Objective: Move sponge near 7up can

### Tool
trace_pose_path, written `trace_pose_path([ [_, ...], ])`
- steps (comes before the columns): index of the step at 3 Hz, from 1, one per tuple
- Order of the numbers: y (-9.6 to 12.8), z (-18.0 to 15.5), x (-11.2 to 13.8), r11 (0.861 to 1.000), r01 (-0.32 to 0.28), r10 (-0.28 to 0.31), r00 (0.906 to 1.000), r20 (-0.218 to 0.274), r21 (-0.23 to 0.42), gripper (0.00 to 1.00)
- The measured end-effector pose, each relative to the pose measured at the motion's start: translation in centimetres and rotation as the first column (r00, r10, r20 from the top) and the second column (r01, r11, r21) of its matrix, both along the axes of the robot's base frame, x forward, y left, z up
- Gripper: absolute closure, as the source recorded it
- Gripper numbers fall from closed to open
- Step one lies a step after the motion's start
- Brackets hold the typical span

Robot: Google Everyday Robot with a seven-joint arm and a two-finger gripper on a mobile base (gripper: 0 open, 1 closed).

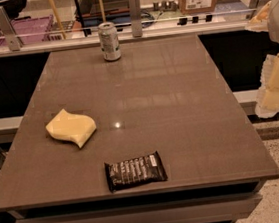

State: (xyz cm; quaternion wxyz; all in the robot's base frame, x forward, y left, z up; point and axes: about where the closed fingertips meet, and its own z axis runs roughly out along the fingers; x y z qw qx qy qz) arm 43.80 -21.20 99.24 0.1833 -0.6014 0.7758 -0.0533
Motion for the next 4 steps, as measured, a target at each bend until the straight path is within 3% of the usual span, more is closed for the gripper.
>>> trace_pose_path([
  [2,0.3,0.4,0.0,1.000,0.004,-0.005,0.9998,0.021,0.013,0.00],
  [3,1.5,0.5,0.4,0.997,0.012,-0.016,0.9984,0.053,0.080,0.00],
  [4,3.5,0.1,1.6,0.973,0.007,-0.026,0.9965,0.080,0.229,0.00],
])
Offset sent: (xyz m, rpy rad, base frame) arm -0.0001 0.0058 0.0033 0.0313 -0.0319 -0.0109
